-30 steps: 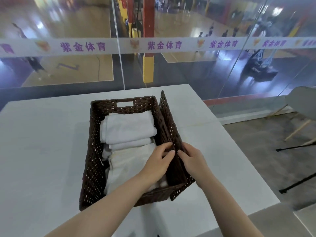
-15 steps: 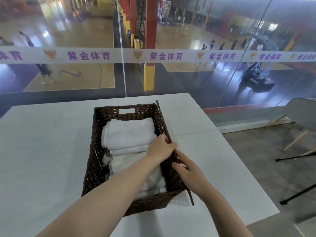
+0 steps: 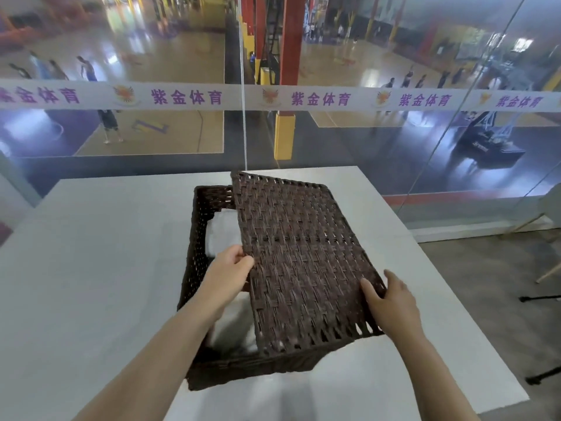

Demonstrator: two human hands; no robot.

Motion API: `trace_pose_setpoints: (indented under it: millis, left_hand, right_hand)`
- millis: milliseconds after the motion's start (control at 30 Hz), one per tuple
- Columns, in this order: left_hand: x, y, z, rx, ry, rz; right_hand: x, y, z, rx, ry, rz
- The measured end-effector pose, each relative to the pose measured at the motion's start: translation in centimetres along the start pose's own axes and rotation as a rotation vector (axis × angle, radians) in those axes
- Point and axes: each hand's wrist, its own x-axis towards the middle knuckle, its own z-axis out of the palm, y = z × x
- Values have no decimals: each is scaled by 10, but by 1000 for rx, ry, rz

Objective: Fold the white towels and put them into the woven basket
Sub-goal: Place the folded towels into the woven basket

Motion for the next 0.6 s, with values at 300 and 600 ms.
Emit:
trace_pose_setpoints:
  millis: [300,600]
  left_hand:
    - [-18,-58,-75,586,393,117]
    - [-20,-67,-81,408,216,96]
  right_hand:
    - [-32,-64,22,60,-132,-234]
    - [-45,-73,31,10,-164,-222]
